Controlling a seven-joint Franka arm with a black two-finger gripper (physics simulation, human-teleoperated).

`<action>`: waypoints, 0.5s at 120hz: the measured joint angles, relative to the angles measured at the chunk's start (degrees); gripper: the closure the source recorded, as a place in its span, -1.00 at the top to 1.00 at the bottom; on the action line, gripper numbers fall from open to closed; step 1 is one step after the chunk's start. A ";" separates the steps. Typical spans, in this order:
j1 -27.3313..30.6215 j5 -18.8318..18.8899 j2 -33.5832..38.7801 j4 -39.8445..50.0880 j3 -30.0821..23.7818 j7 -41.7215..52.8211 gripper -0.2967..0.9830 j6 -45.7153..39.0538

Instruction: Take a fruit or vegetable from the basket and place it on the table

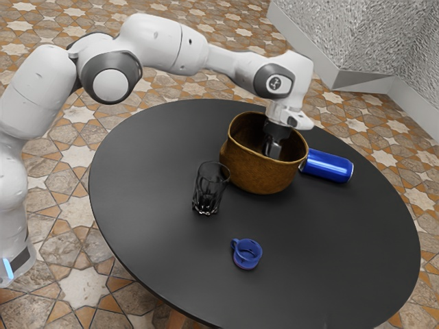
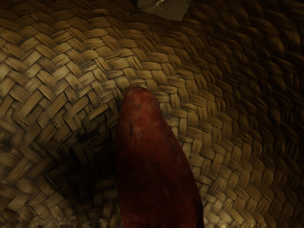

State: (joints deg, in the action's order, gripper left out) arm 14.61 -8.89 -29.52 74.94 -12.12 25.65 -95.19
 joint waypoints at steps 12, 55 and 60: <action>-0.10 3.02 0.02 -0.11 -0.15 -0.69 0.54 -0.06; 0.03 5.20 -0.96 -0.65 -2.11 -2.68 0.54 -0.42; 0.01 5.24 -1.56 -1.22 -2.11 -2.86 0.54 -0.42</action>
State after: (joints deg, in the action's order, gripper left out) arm 14.62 -3.65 -31.07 73.73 -14.23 22.80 -95.61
